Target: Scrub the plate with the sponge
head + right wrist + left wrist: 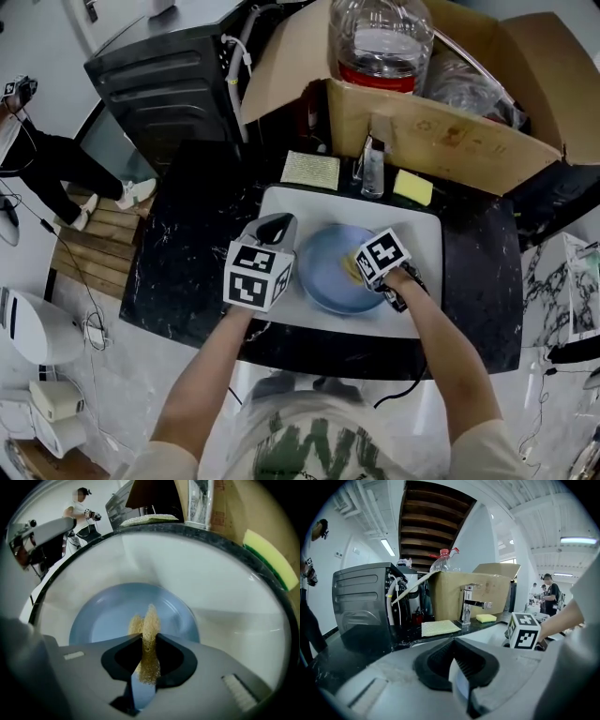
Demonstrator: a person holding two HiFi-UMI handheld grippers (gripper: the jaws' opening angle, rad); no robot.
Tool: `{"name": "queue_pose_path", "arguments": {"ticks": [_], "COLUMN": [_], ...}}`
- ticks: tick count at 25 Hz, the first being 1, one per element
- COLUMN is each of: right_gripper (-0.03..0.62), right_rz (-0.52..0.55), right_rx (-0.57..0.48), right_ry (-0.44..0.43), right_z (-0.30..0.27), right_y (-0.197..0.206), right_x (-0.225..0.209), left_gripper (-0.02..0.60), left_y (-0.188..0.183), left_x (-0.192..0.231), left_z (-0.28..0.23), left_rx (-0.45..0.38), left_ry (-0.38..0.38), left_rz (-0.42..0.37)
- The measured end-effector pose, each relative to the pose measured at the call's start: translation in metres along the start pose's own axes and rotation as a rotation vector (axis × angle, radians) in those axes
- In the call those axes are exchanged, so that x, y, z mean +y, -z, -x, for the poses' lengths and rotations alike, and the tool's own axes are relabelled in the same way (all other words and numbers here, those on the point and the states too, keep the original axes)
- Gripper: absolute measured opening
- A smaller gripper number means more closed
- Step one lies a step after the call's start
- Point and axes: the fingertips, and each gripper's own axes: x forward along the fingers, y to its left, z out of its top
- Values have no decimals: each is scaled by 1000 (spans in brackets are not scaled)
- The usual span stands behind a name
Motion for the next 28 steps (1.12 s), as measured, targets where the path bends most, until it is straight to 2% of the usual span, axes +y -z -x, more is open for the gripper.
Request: {"name": "queue_pose_path", "arguments": {"ticks": [6, 14, 17, 20, 28], "right_gripper": [72, 72, 72, 72, 72], "right_rz": [-37, -112, -136, -161, -200], "right_rx": [-132, -428, -531, -644, -926], "right_ry": [5, 52, 76, 117, 274], "right_z": [32, 118, 150, 181, 251], "right_y": [-8, -32, -37, -41, -47], "right_x": [-2, -13, -16, -20, -32], "left_gripper": [-2, -2, -2, -2, -2], "left_y": [-10, -35, -41, -47, -57], "left_x": [-11, -20, -25, -30, -32], "left_z": [-4, 1, 3, 2, 8], "left_rx": [-18, -50, -47, -47, -64], "left_ry": [24, 31, 57, 74, 58], "left_rz": [-1, 27, 44, 59, 30]}}
